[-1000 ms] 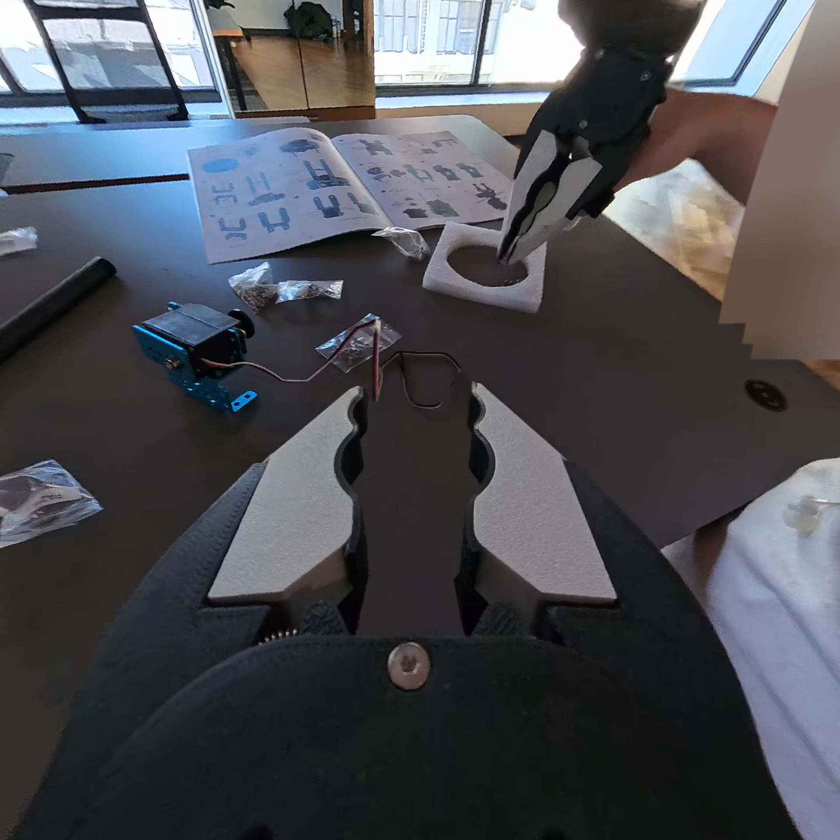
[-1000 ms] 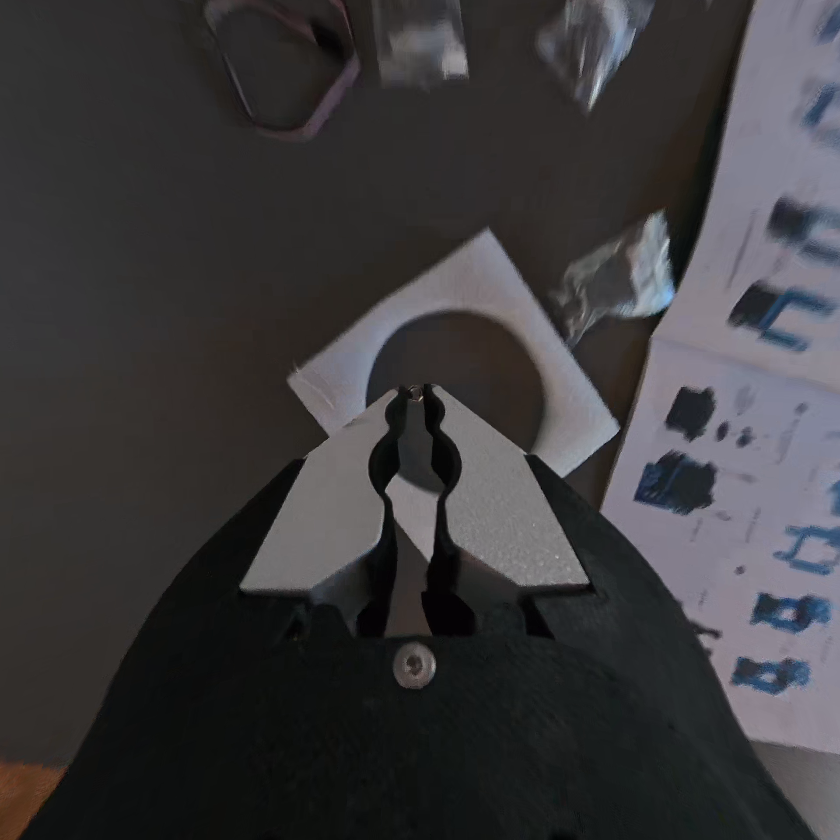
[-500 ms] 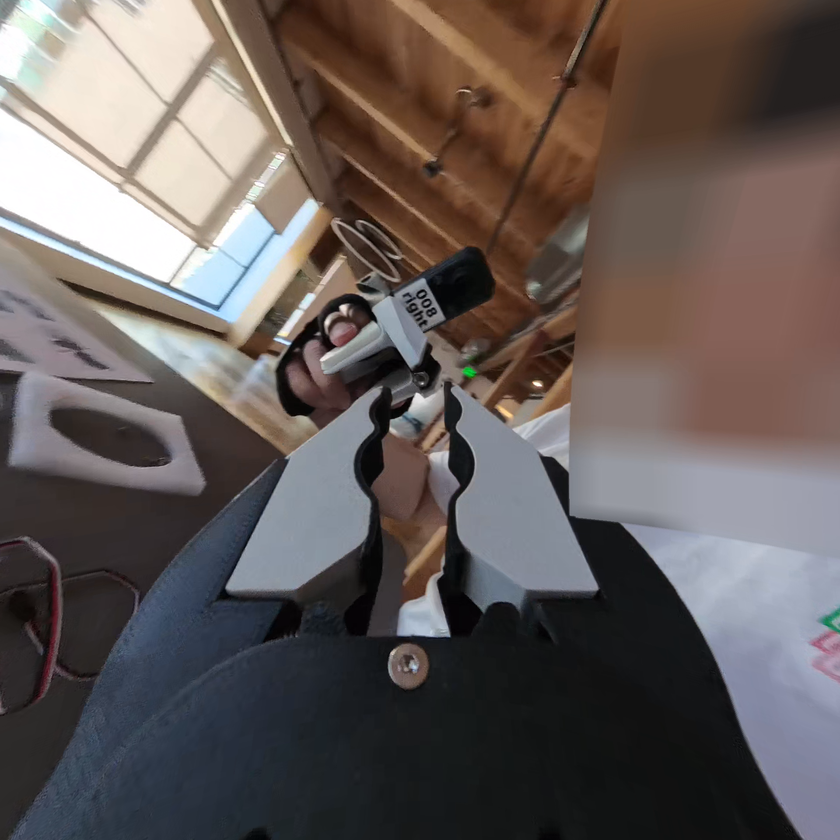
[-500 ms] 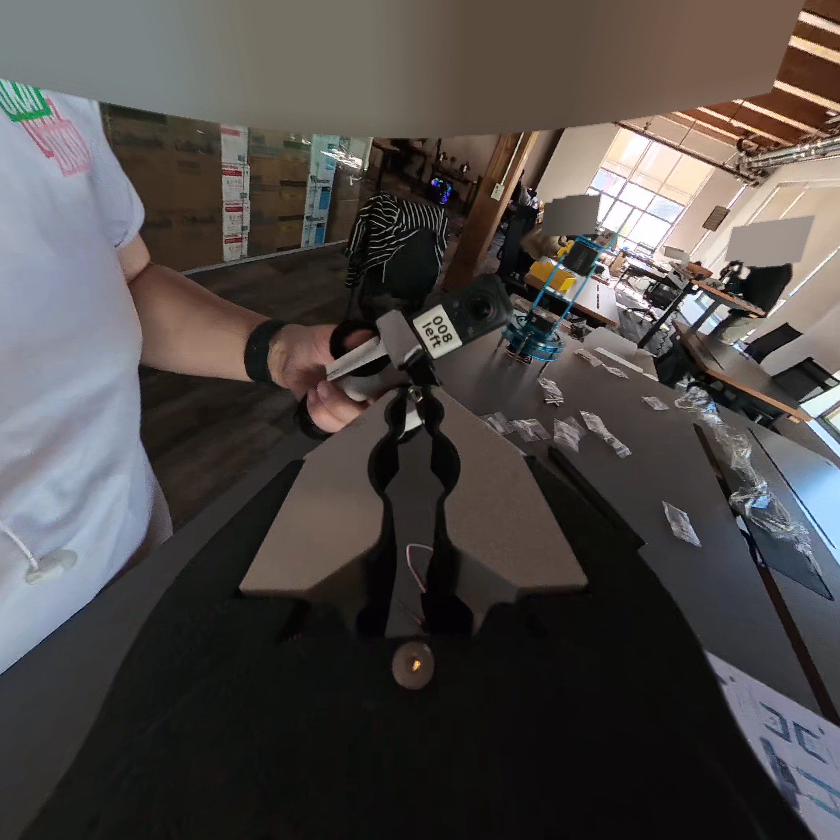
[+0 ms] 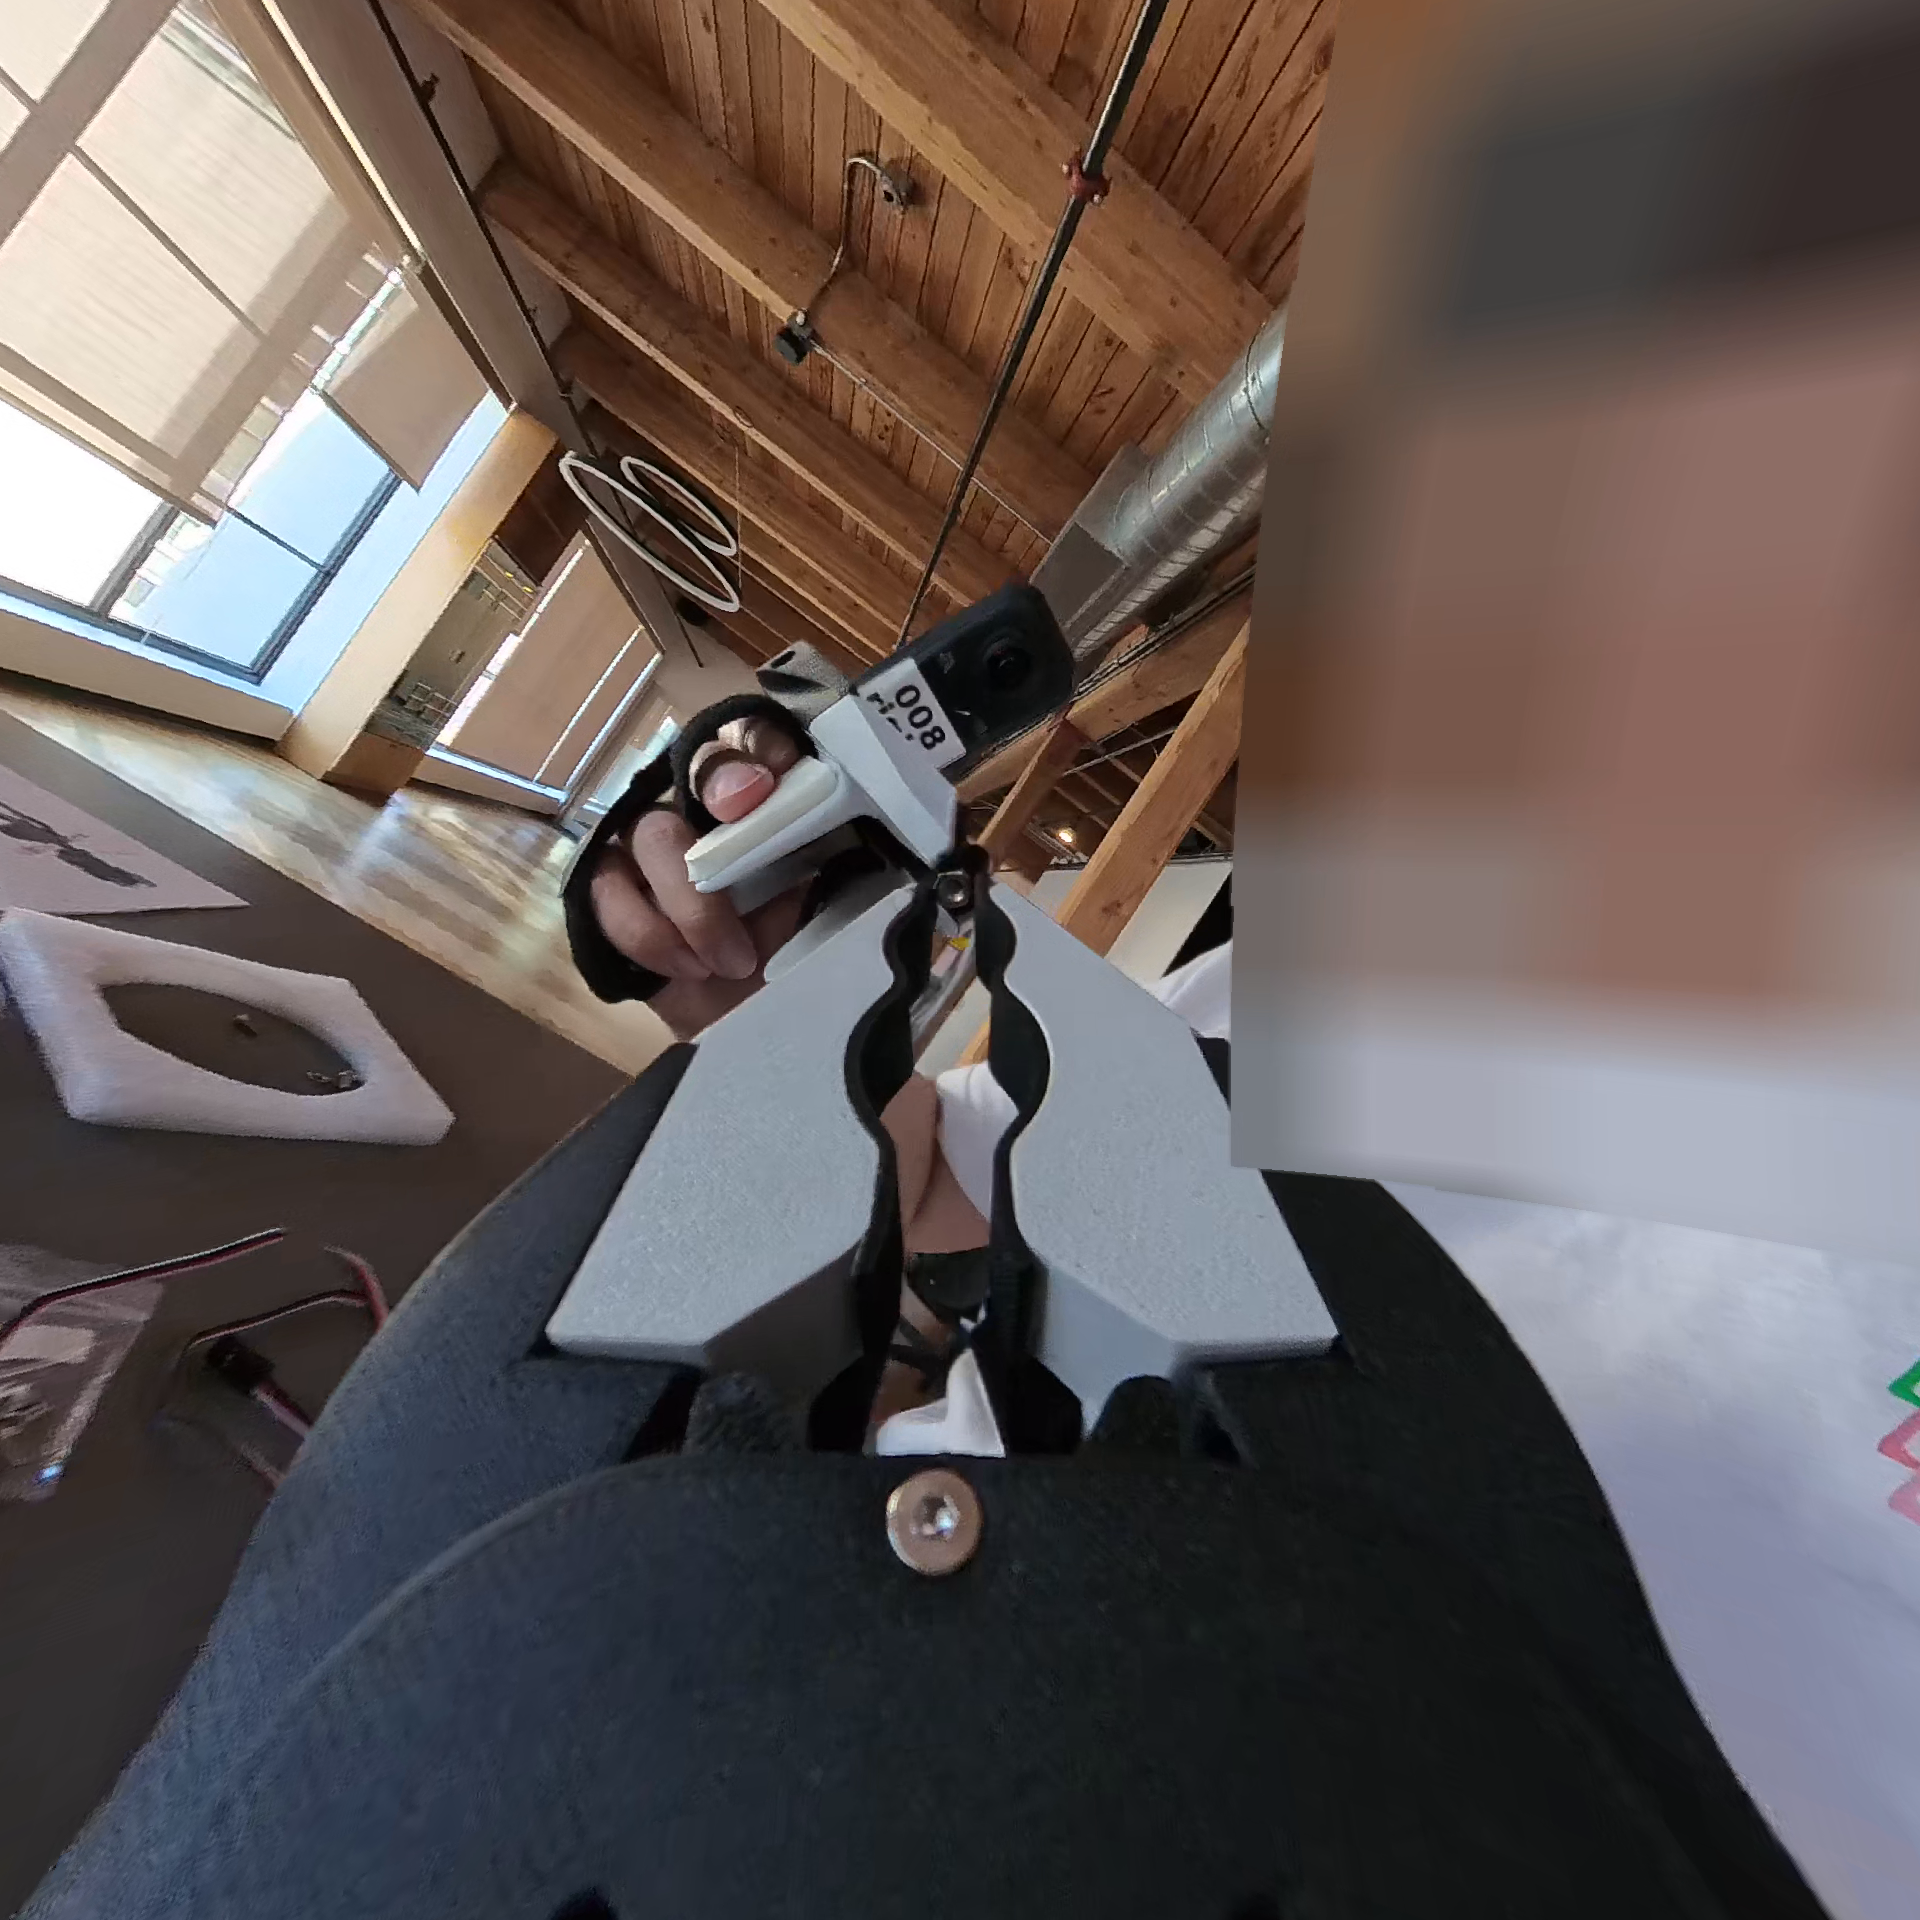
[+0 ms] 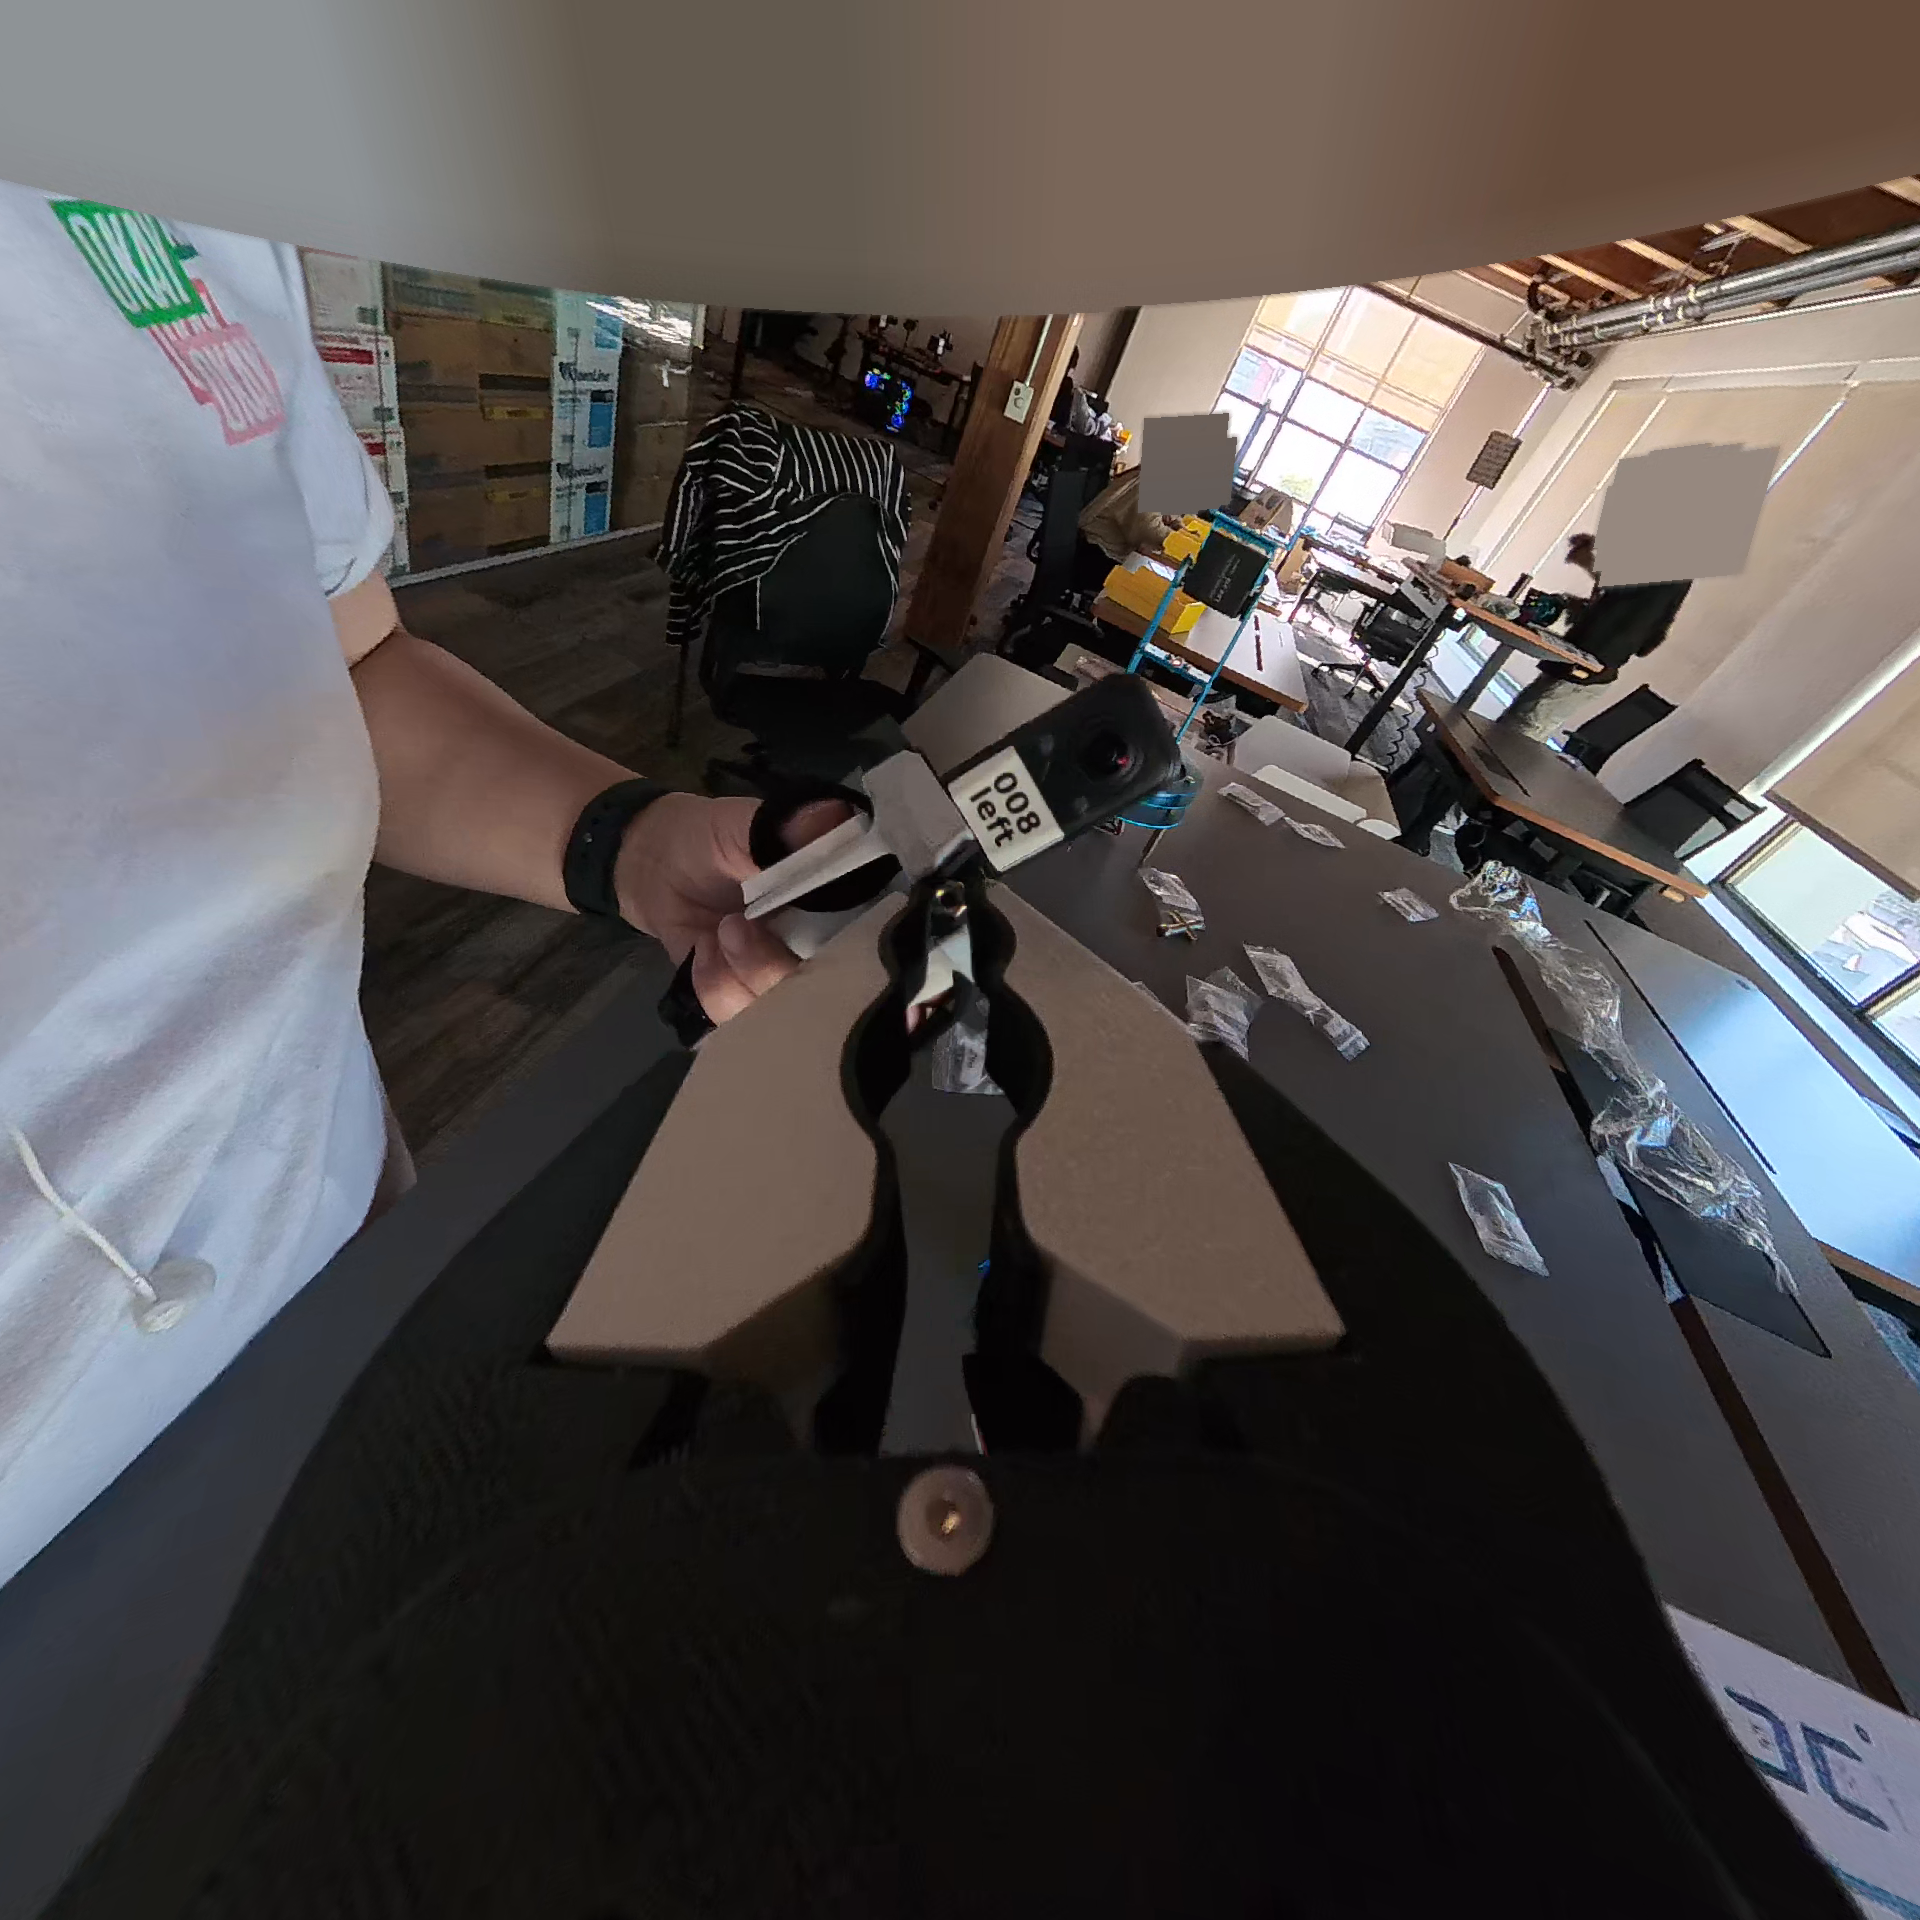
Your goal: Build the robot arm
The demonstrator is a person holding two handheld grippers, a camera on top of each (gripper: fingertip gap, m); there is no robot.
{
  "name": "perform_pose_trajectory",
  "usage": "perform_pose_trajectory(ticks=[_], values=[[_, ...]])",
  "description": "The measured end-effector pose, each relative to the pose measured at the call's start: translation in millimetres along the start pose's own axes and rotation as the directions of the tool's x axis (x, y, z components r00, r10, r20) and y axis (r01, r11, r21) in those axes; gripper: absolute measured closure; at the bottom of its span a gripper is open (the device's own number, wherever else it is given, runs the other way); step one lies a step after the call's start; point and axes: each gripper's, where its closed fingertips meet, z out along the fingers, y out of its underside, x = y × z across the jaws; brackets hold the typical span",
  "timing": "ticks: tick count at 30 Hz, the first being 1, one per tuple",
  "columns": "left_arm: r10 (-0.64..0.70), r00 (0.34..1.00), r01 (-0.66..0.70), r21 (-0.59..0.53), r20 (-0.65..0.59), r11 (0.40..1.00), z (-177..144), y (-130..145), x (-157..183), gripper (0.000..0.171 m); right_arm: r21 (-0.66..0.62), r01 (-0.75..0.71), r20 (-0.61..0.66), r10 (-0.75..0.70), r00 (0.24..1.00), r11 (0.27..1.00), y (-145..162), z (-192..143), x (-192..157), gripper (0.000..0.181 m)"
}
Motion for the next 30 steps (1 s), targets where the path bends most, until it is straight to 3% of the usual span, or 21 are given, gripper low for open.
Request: perform_pose_trajectory(ticks=[5,11,18,30], values=[[-0.006,0.999,0.006,-0.001,0.042,1.000,-17,-5,-8,0.160,-0.004,-0.024,-0.001,0.024,1.000,1.000,9,15,3,0.175],[0.016,0.997,-0.015,-0.013,0.076,1.000,-30,-1,-11,0.166,0.014,-0.041,0.016,0.041,0.999,0.999,16,23,0,0.175],[0.082,0.987,-0.082,-0.006,0.139,0.997,-21,1,-16,0.169,0.087,-0.108,0.079,0.101,0.992,0.990,19,14,-1,0.175],[0.054,0.956,-0.071,0.049,0.288,0.996,2,7,-30,0.170,0.077,-0.093,0.184,0.077,0.980,0.993,24,-9,-3,0.175]])
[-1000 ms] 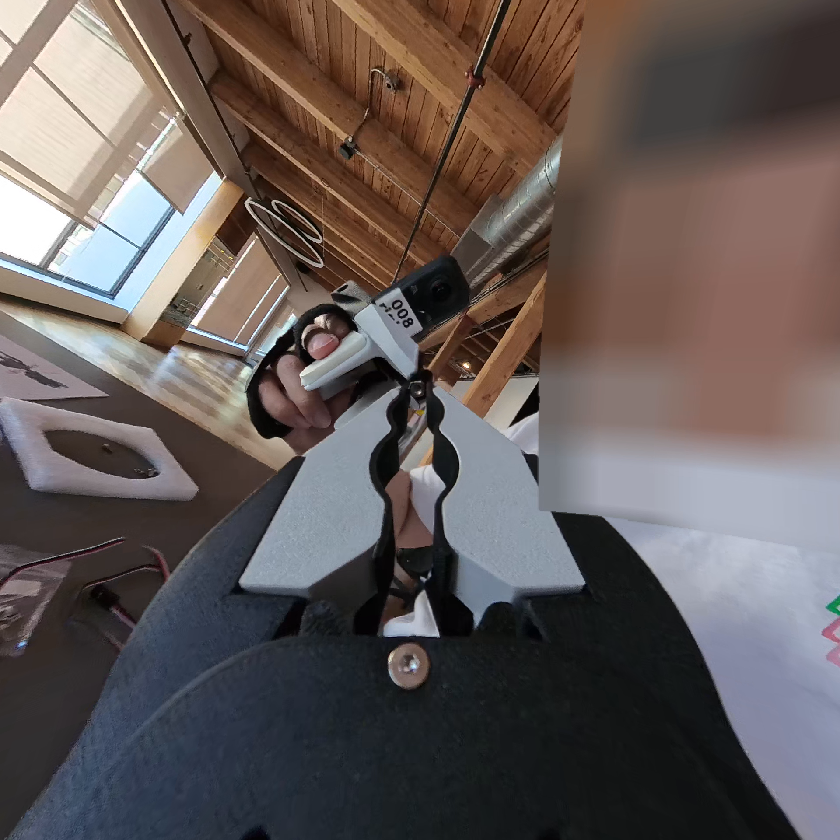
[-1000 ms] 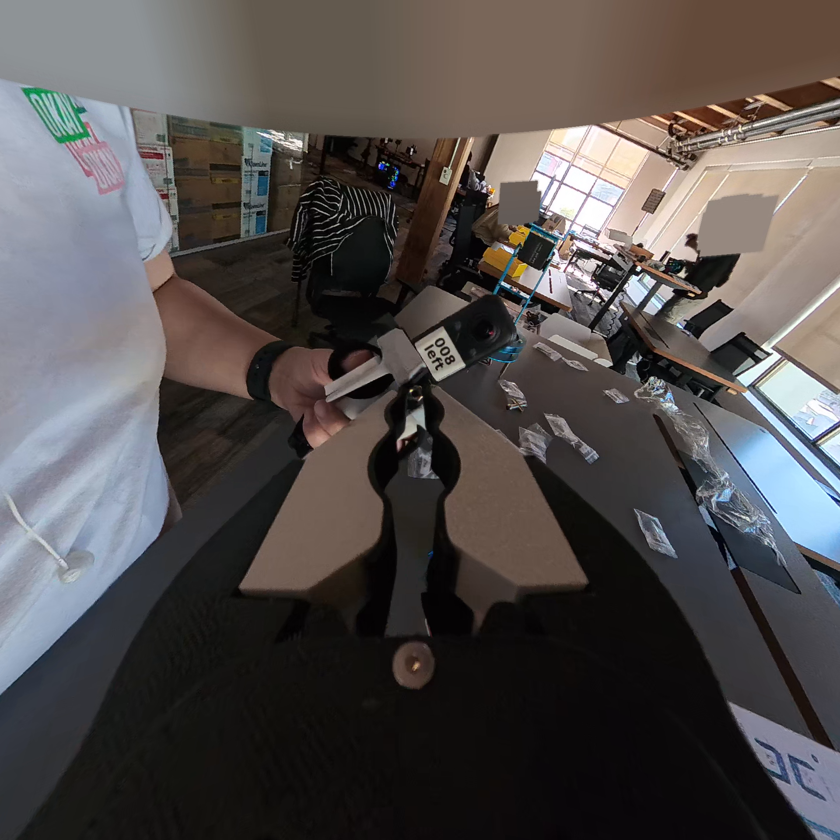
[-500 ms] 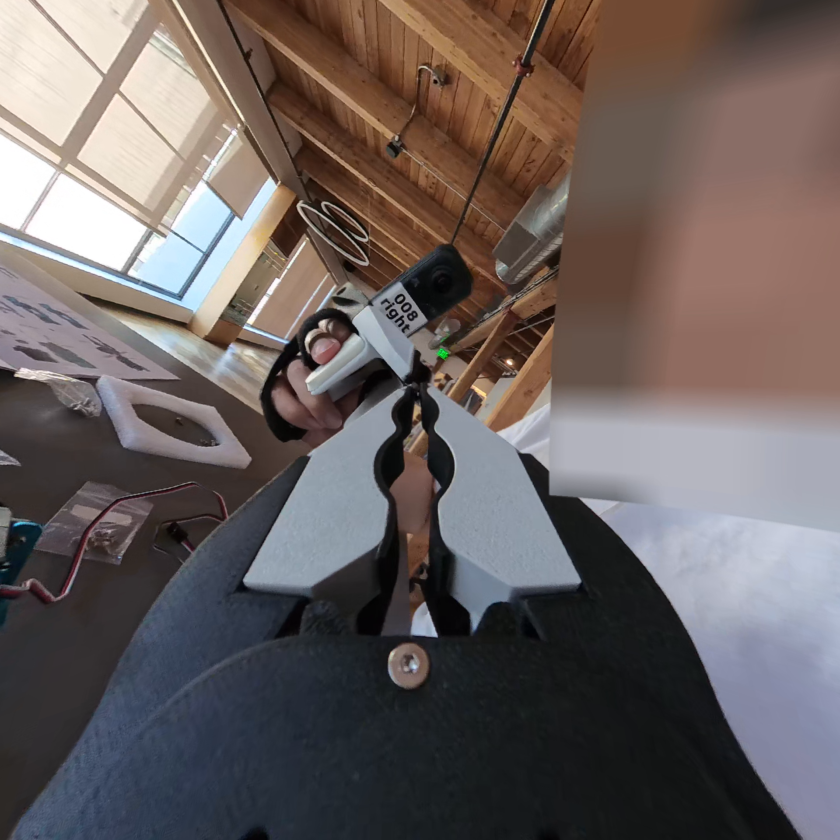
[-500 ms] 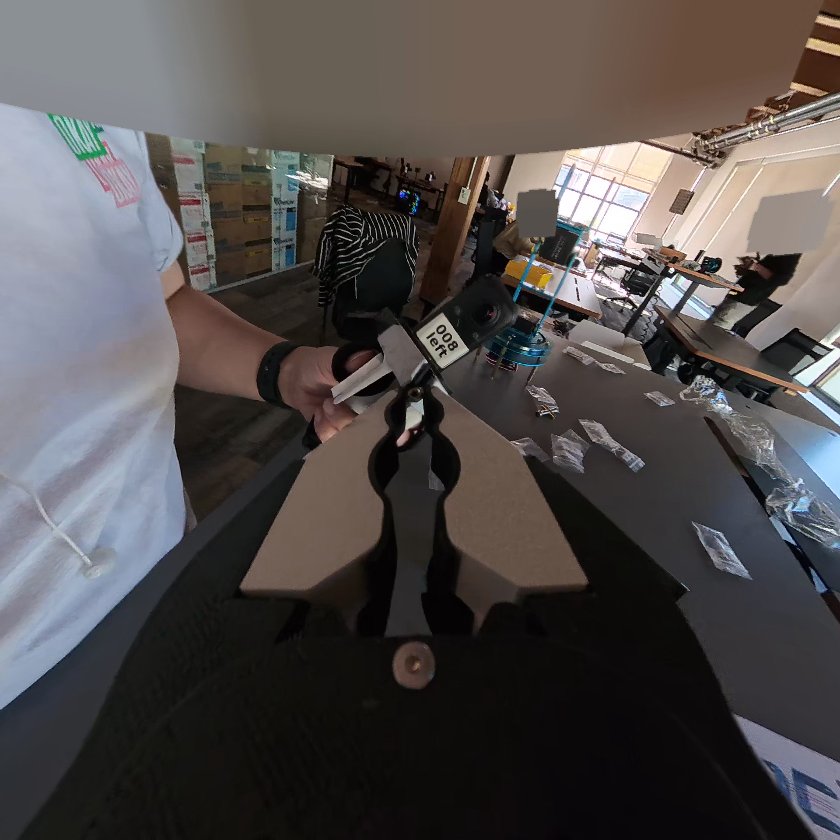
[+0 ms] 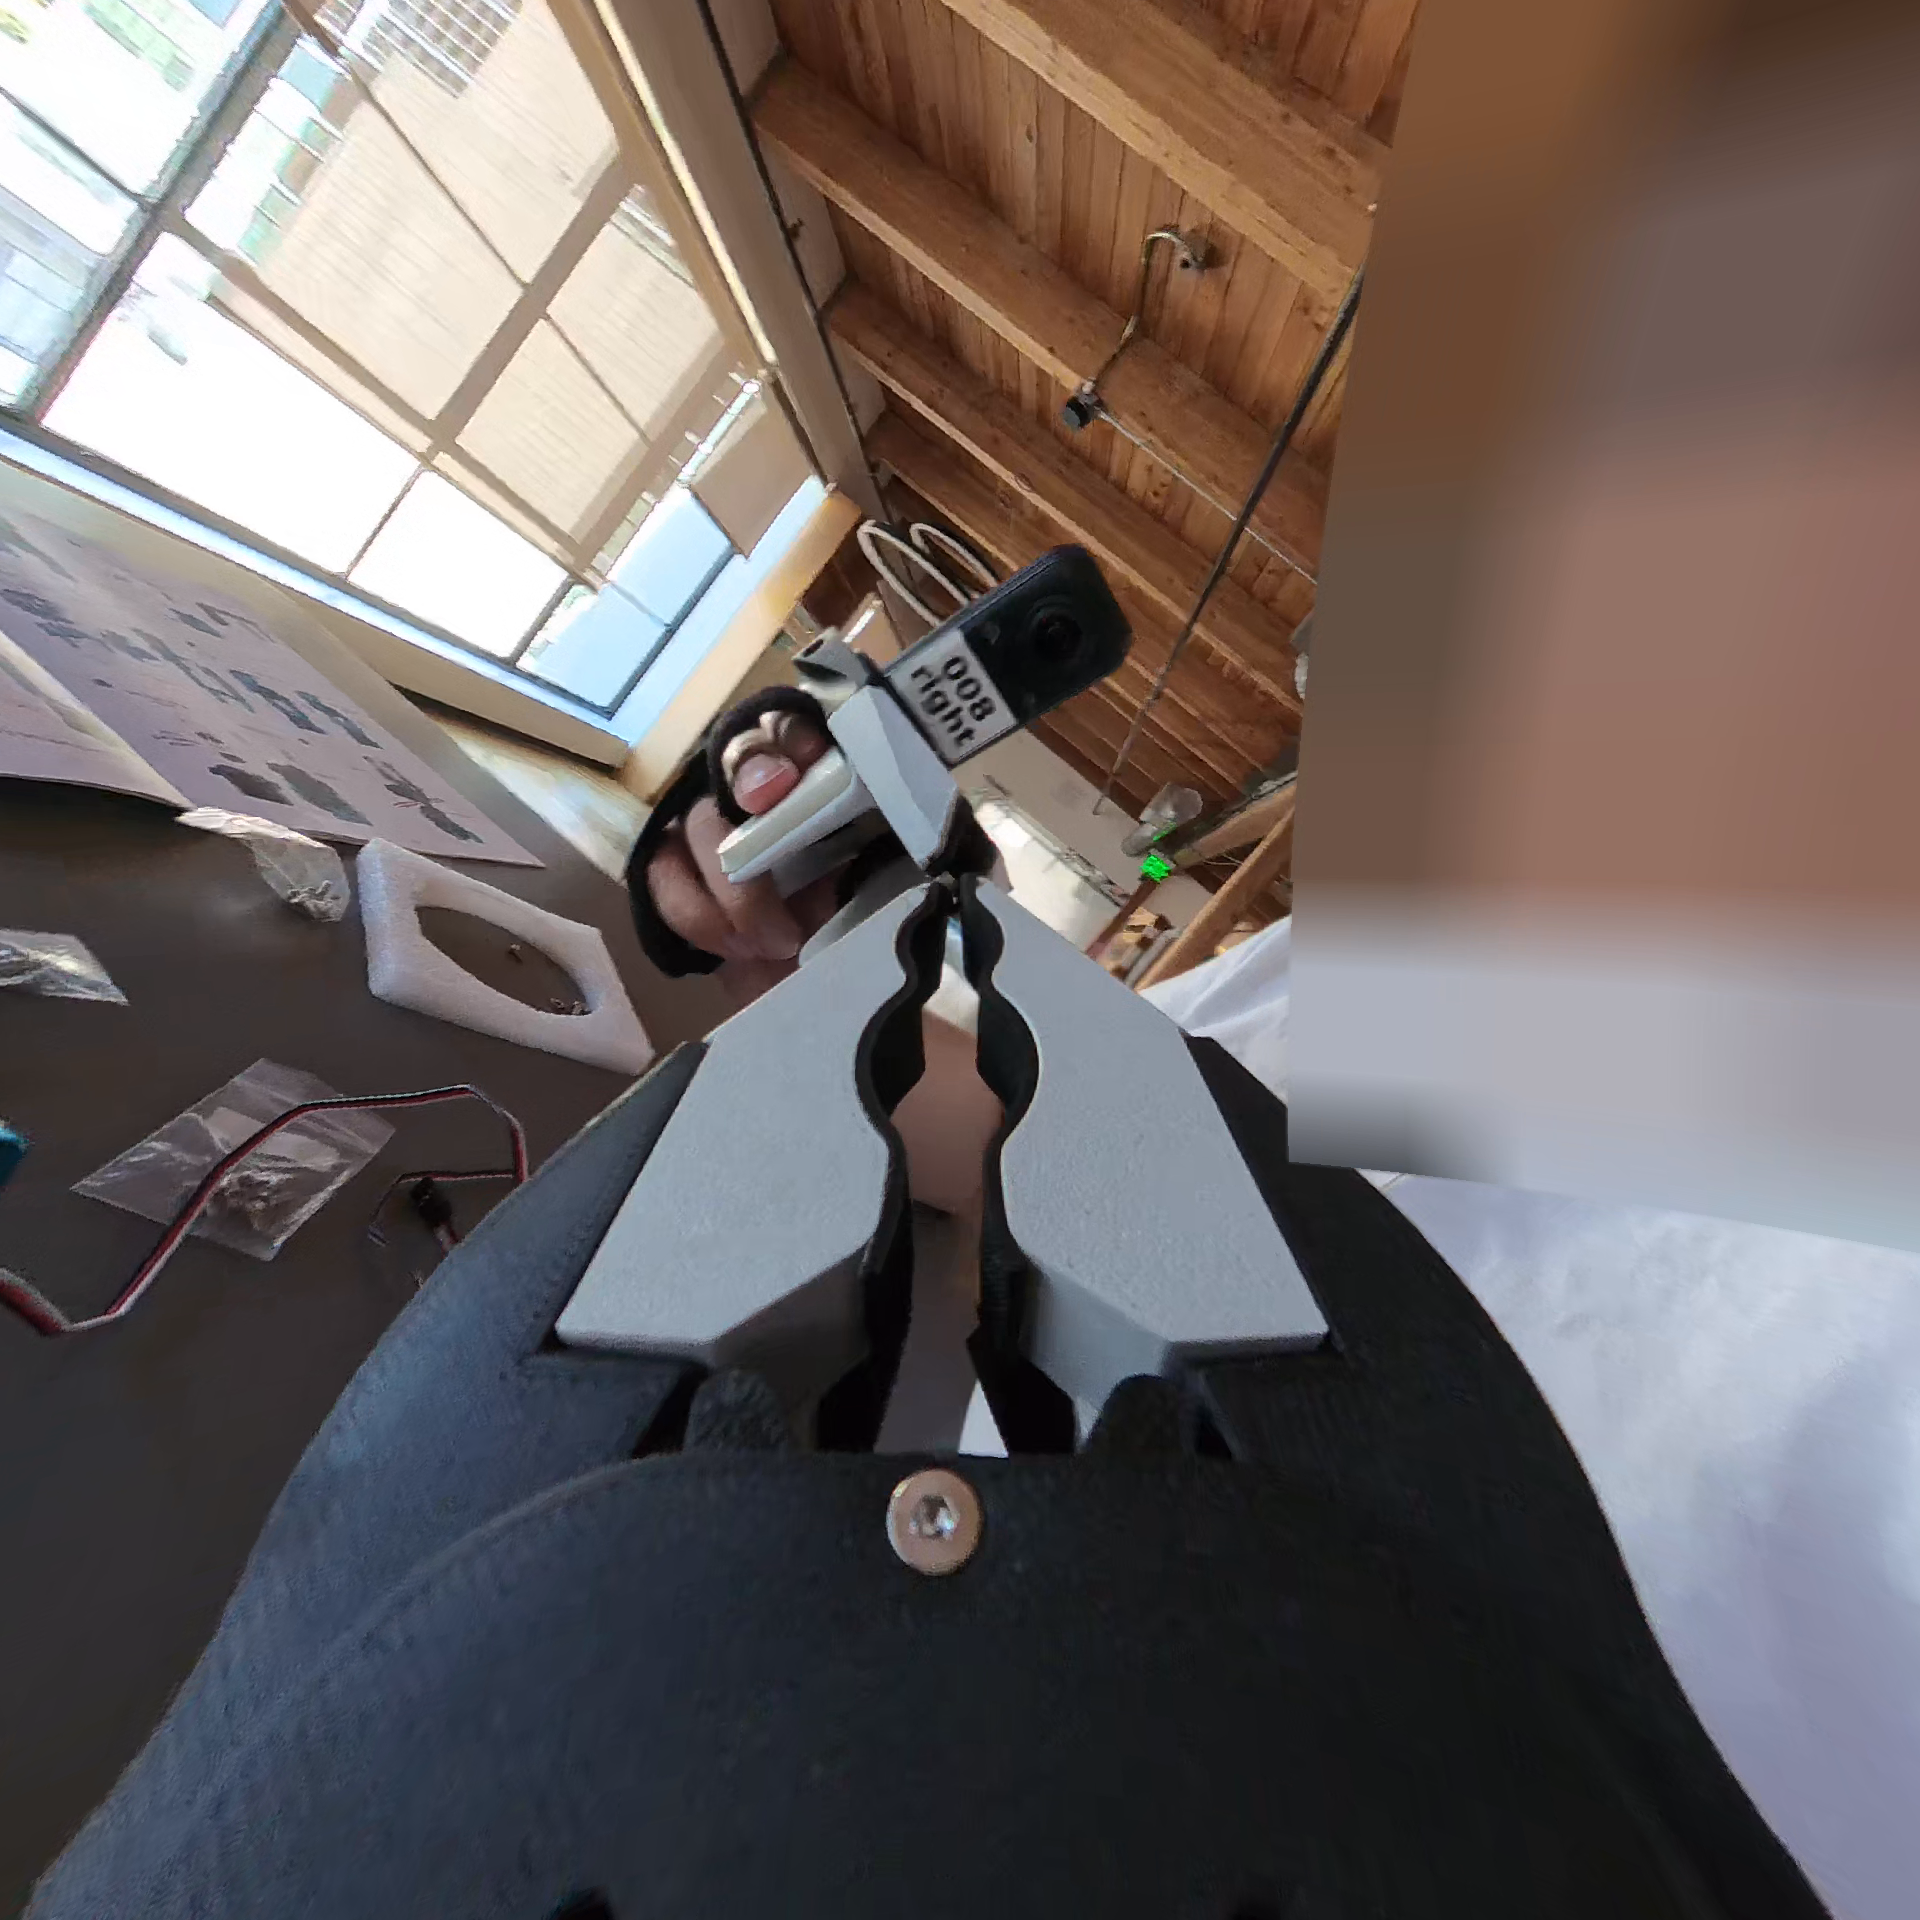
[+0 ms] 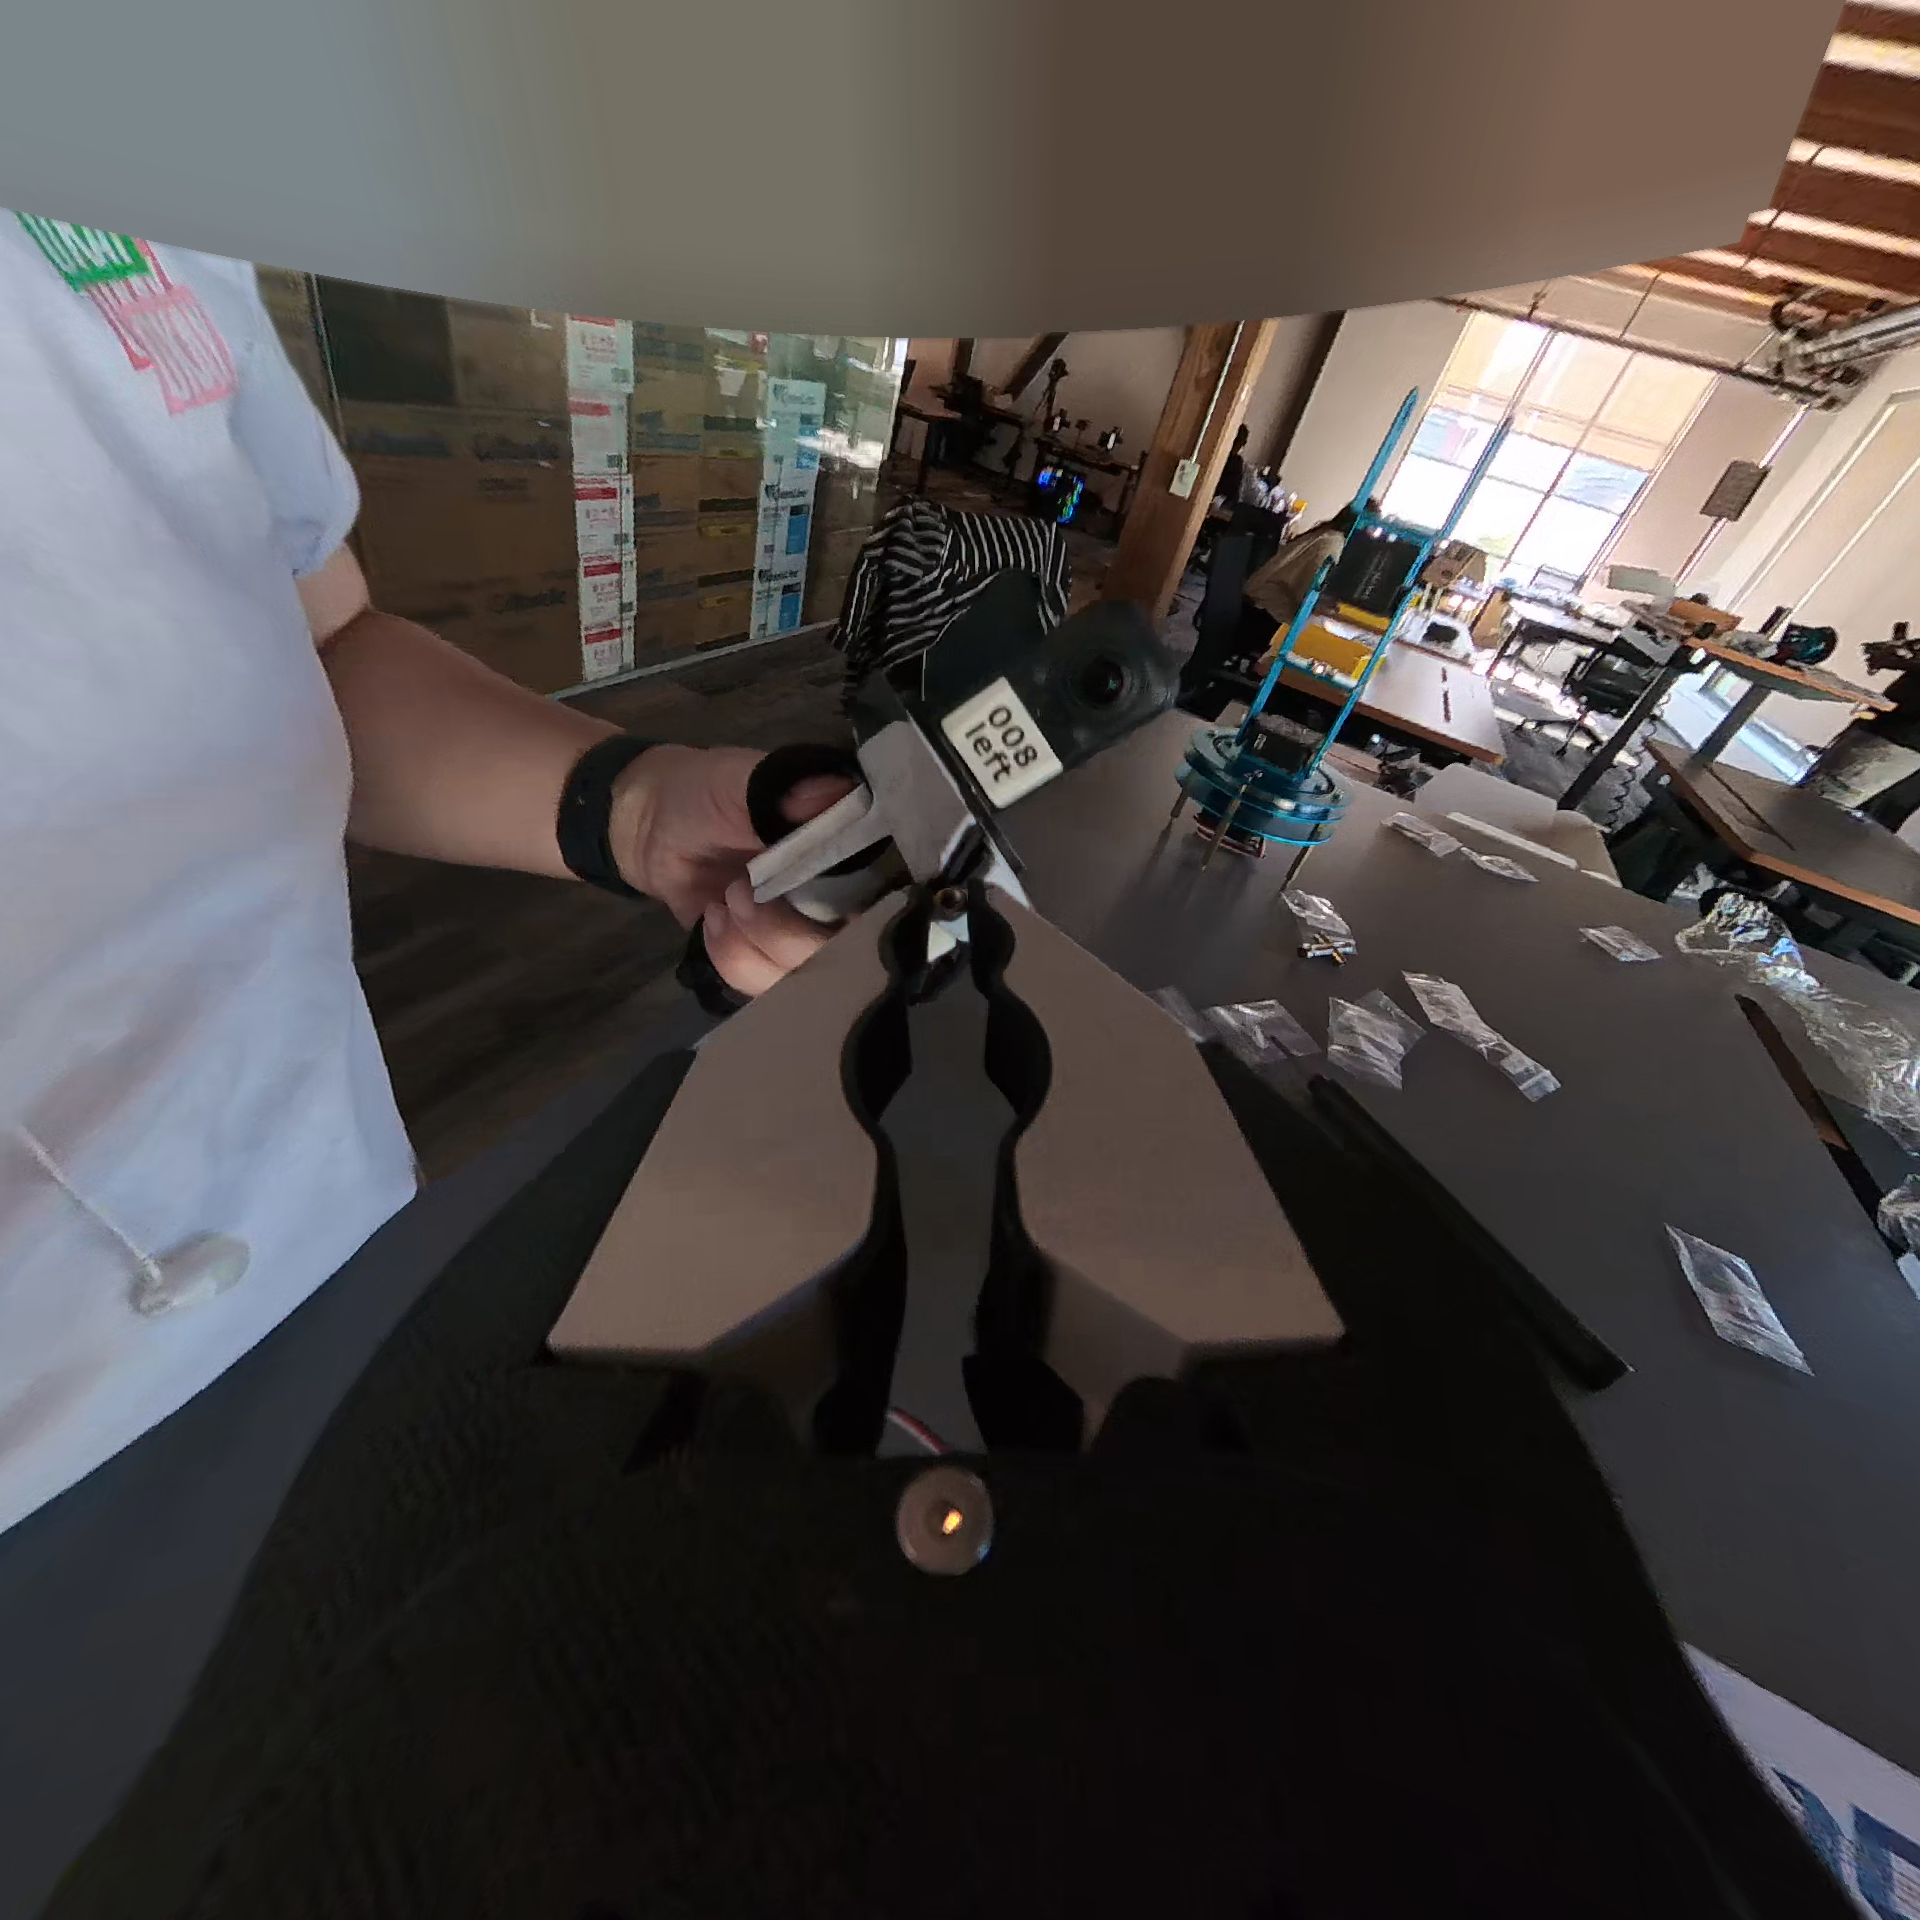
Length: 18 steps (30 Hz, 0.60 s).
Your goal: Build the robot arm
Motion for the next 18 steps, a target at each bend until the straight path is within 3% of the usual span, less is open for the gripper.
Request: perform_pose_trajectory(ticks=[4,10,12,14,18], values=[[0.063,0.979,-0.047,-0.082,0.195,0.996,-3,11,-9,0.170,-0.170,0.081,0.024,-0.078,0.997,0.982,14,-3,-3,0.174],[0.194,0.871,-0.063,-0.291,0.451,0.955,-5,32,-21,0.170,-0.334,0.172,0.095,-0.149,0.984,0.927,36,-6,-13,0.175],[0.215,0.859,-0.082,-0.291,0.465,0.953,-4,30,-15,0.168,-0.298,0.180,0.094,-0.159,0.983,0.937,32,-7,-14,0.175],[0.202,0.866,-0.104,-0.229,0.458,0.968,-6,21,-9,0.153,-0.244,0.152,0.092,-0.133,0.987,0.958,26,-9,-14,0.175],[0.110,0.937,-0.088,-0.080,0.332,0.993,-3,10,9,0.152,-0.074,0.068,0.110,-0.060,0.992,0.995,3,-15,-17,0.175]])
